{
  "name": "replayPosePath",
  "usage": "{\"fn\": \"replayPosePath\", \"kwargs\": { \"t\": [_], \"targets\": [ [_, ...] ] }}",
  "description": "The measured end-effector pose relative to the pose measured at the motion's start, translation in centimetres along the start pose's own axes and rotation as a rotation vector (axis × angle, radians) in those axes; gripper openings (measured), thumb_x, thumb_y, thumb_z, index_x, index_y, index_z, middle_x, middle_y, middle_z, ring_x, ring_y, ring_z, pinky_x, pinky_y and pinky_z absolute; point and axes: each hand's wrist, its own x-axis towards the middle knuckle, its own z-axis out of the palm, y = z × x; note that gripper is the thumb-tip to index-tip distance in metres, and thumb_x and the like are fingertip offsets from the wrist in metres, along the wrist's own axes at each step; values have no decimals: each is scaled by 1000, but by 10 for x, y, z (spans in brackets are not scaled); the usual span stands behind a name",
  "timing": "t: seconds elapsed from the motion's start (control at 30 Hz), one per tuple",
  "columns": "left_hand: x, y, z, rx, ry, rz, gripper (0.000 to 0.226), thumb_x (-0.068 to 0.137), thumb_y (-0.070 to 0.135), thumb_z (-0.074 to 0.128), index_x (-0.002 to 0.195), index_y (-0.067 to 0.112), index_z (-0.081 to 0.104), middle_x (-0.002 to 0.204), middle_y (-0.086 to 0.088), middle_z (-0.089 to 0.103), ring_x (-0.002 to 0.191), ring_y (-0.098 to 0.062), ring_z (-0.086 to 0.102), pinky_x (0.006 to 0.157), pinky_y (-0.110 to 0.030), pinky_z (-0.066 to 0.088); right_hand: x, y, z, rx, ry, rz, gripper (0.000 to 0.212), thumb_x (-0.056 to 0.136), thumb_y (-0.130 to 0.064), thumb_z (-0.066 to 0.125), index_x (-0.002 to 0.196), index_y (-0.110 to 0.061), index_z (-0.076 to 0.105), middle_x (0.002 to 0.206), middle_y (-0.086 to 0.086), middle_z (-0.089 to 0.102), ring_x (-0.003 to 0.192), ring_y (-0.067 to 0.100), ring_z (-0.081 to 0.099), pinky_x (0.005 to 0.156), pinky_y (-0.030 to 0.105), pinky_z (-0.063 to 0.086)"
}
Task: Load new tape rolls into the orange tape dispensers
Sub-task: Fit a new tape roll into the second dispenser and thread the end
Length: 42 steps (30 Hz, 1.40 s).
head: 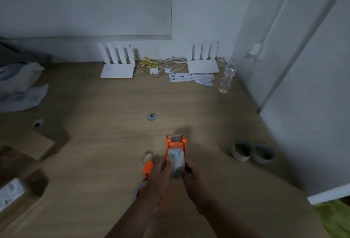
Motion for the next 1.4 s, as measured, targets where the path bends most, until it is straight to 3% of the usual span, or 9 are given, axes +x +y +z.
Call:
{"fn": "replayPosePath", "kwargs": {
  "t": [0.2, 0.3, 0.57, 0.7, 0.83, 0.93, 1.13, 1.3, 1.4],
  "targets": [
    [-3, -10, -5, 20, -64, -36, 23, 86, 23, 69, 108, 16, 65, 98, 0, 77, 94, -15, 72, 84, -35, 56, 10, -21, -11, -88, 52, 60, 27, 92, -25, 51, 82, -9, 71, 77, 12, 73, 71, 23, 70, 65, 42, 59],
    [-9, -13, -1, 14, -65, 20, 11, 90, 12, 63, 101, 16, 65, 85, 14, 76, 82, 0, 69, 69, -12, 51, 30, -37, -16, -185, 99, 85, 14, 89, -22, 59, 87, -19, 73, 79, 2, 75, 75, 15, 72, 67, 33, 57],
    [-23, -12, 1, 17, -97, 92, 14, 89, 22, 64, 103, 22, 64, 95, -2, 75, 86, -10, 69, 73, -24, 54, 63, -60, -13, -275, 61, 151, 24, 75, -7, 75, 63, -27, 71, 63, -8, 71, 63, 8, 68, 67, 27, 56],
    [-29, -13, 2, 49, -44, 145, 10, 92, 23, 62, 98, 30, 64, 92, 14, 75, 87, -3, 68, 77, -19, 53, 68, -67, -15, -329, 117, 81, 15, 78, -11, 74, 65, -18, 76, 43, -17, 63, 45, -9, 57, 50, 10, 45],
    [-35, -15, 4, 76, 9, 167, 31, 85, 48, 64, 112, 35, 58, 102, -7, 71, 91, -26, 68, 83, -46, 54, 74, -74, -16, -332, 138, 39, 8, 79, -12, 74, 72, -13, 79, 55, -11, 65, 47, -5, 57, 53, 17, 47],
    [-37, -16, 6, 82, 33, 176, 18, 87, 27, 66, 102, 19, 62, 95, -12, 73, 87, -24, 71, 77, -35, 57, 81, -76, -17, -324, 230, 24, 12, 79, -17, 76, 67, -19, 76, 55, -12, 65, 55, -2, 58, 60, 24, 48],
    [-46, -14, 13, 96, 85, 169, 25, 80, 40, 66, 92, 18, 63, 74, -8, 71, 69, -9, 70, 61, -21, 54, 91, -87, -24, -428, 257, -29, 14, 78, -23, 75, 77, -10, 80, 54, -9, 62, 53, -5, 53, 59, 21, 42],
    [-42, -11, 12, 68, 143, 124, 26, 79, 51, 64, 89, 28, 67, 75, -9, 73, 68, -24, 71, 67, -50, 59, 98, -93, -26, -334, 312, -21, 26, 72, -28, 74, 57, -7, 68, 48, -5, 47, 59, 6, 47, 55, 34, 40],
    [-39, -10, 12, 124, 136, 87, 22, 88, 50, 56, 79, 31, 61, 76, 0, 67, 75, -16, 66, 73, -27, 56, 105, -102, -30, -282, 309, -59, 40, 74, -28, 72, 51, -4, 51, 52, 4, 36, 53, 12, 35, 51, 32, 29]
  ]
}}
